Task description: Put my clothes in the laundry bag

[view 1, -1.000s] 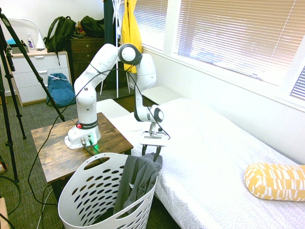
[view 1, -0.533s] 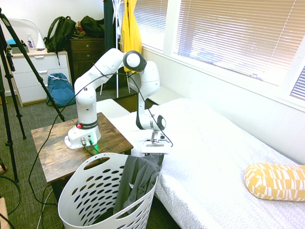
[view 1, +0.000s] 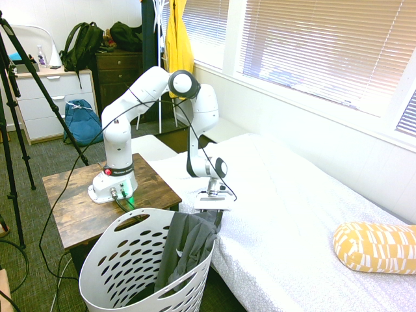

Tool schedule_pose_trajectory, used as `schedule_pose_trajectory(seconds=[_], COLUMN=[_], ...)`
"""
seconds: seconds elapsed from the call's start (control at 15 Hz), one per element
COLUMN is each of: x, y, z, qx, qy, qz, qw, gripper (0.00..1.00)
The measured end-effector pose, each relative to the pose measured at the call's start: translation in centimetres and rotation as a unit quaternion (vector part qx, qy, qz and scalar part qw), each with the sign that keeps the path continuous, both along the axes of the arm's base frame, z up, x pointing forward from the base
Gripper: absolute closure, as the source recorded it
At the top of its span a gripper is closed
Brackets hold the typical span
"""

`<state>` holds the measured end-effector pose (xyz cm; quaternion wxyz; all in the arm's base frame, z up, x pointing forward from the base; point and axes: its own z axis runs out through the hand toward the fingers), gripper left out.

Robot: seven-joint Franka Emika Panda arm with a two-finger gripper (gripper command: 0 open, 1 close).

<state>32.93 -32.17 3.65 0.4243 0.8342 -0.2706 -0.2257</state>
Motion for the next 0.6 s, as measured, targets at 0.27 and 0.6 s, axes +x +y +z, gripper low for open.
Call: schedule_pose_trajectory(seconds=[0.27, 0.6], x=[0.16, 0.55], y=[0.07, -0.08], z=[-0.06, -0.01], qx=[0.000, -0.001], qy=[-0.001, -0.004], qz=[0.001, 0.003], qw=[1.000, 1.000], gripper=[1.00, 1.00])
